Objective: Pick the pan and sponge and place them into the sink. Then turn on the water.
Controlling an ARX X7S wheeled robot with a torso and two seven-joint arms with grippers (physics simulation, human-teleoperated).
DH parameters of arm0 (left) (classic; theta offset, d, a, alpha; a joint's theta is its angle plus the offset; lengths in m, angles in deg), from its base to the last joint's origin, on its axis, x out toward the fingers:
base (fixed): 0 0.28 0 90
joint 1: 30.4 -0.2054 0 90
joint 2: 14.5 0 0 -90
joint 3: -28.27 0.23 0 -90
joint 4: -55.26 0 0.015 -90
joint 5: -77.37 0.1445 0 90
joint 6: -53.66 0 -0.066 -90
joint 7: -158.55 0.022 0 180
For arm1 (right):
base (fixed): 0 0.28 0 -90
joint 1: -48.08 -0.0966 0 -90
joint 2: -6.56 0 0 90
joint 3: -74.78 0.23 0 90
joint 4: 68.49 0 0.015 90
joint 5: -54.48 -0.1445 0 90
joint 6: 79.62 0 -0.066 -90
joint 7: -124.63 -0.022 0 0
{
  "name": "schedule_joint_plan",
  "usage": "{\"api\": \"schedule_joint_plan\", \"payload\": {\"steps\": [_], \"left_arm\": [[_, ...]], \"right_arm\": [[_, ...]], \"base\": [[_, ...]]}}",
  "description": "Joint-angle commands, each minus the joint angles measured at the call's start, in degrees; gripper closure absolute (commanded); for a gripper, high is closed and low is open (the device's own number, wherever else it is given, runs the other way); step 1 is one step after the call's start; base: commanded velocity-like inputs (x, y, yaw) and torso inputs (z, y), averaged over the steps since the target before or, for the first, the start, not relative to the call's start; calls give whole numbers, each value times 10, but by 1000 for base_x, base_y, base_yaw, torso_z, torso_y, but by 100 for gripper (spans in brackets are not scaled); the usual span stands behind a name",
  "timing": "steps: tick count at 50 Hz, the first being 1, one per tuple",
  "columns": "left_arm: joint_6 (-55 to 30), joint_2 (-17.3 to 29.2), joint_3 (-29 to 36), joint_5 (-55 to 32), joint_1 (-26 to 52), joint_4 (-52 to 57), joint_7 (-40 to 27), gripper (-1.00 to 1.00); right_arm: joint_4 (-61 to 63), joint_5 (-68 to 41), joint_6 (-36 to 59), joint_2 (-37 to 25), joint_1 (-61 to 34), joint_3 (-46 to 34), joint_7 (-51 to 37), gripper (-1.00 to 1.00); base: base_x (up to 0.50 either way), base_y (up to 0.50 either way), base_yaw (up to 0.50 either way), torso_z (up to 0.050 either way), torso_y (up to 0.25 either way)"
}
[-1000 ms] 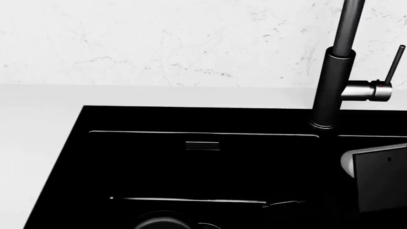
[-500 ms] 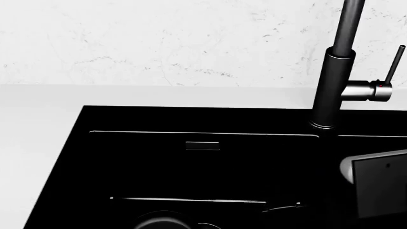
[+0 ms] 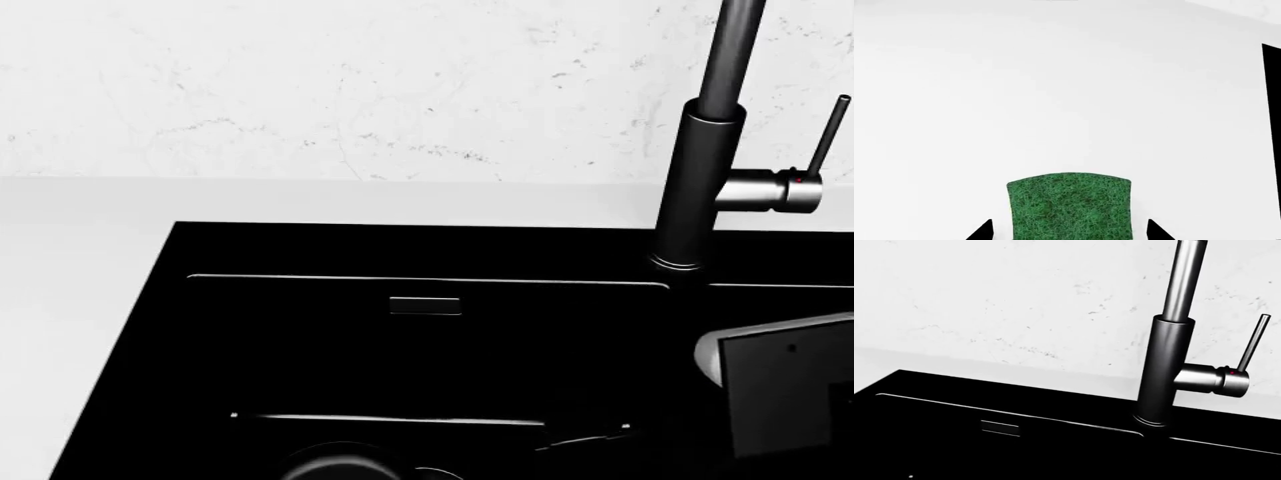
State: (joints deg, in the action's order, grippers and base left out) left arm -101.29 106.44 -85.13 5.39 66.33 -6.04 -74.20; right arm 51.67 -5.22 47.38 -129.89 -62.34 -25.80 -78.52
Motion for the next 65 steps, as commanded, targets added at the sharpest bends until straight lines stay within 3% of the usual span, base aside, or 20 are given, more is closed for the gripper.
{"api": "schedule_joint_plan", "payload": {"steps": [1, 6, 7, 21, 28, 36, 38, 48, 54, 65], "left_arm": [[1, -5, 20, 10, -7, -28, 13, -100], [-1, -9, 18, 3, -1, -29, -3, -100], [-3, -7, 17, -1, -1, -25, -3, 100], [-29, 1, 76, -15, 83, -10, -13, 100], [-62, 7, 167, 6, 163, -16, 7, 100], [-78, -24, 227, 2, 257, -44, 29, 100], [-74, -34, 269, 34, 283, -61, 48, 100], [-73, -51, 320, 44, 335, -108, 107, 100], [-72, -90, 359, 47, 382, -150, 145, 100], [-33, -131, 457, 117, 429, -230, 225, 100]], "right_arm": [[-4, 1, 0, 3, -3, -4, 4, -100], [-3, 2, -4, 1, 3, -1, 3, -100], [-3, 2, -5, 0, 5, 0, 3, -100], [-3, -1, -8, -3, 7, 5, 2, -100], [3, -11, -2, -11, 7, 10, -4, -100], [4, -15, -3, -14, 15, 15, -8, -100], [6, -16, -1, -13, 12, 12, -7, -100], [11, -25, -1, -17, 20, 16, -9, -100], [4, -15, -7, -9, 21, 8, 0, -100], [5, -15, -7, -14, 24, 10, 0, -100]], "base": [[0, 0, 0, 0, 0], [2, 2, 0, 0, 0], [0, 0, 0, 0, 0], [0, 0, 0, 0, 0], [0, 0, 0, 0, 0], [0, 0, 0, 0, 0], [0, 0, 0, 0, 0], [0, 0, 0, 0, 0], [0, 0, 0, 0, 0], [0, 0, 0, 0, 0]]}}
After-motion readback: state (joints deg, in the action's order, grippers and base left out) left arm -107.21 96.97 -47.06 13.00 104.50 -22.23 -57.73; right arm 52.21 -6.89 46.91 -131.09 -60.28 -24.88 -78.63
